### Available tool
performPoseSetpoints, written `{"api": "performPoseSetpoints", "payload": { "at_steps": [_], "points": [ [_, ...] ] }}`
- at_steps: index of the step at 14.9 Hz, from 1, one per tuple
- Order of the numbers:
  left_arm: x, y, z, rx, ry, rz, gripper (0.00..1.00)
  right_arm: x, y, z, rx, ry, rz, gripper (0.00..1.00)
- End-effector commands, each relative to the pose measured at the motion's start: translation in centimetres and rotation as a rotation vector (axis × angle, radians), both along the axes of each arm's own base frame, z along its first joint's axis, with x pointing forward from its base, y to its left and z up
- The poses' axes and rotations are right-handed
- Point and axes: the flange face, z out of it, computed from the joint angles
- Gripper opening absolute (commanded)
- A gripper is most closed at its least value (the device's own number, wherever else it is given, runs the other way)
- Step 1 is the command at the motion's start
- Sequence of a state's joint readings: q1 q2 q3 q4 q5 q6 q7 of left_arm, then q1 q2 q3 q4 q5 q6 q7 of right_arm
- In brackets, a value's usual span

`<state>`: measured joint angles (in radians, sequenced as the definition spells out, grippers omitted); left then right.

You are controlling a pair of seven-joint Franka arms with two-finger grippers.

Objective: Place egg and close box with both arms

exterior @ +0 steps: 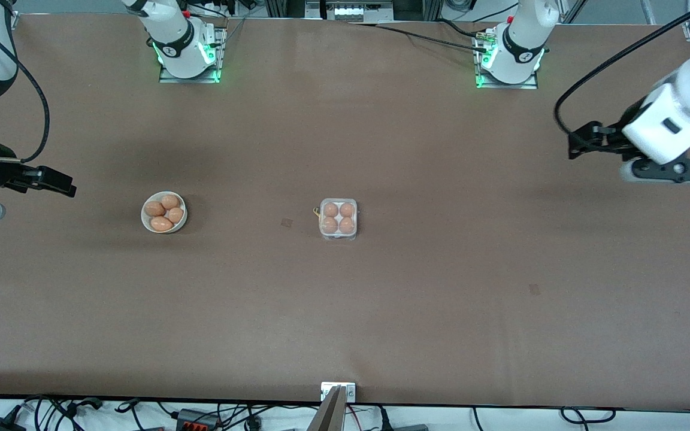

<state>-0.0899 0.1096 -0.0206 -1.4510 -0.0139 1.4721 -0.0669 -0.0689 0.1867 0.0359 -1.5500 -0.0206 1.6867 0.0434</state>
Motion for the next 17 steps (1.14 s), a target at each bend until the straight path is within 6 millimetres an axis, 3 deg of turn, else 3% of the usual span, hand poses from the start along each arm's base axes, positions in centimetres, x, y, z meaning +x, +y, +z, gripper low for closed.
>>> {"api": "performPoseSetpoints", "payload": {
  "at_steps": [1,4,17],
  "points": [
    [-2.4,1.5,-0.4,-0.017,-0.100,-0.027,1.00,-0.2,0.0,0.6,0.012,0.003,0.010,1.00],
    [-3.1,2.6,-1.7,-0.016,-0.098,-0.005,1.00,-0.2,0.0,0.6,0.012,0.003,0.002,1.00],
    [-3.7,2.2,0.0,-0.016,-0.082,-0.001,1.00,-0.3,0.9,1.0,0.013,0.000,0.017,1.00]
  ]
}}
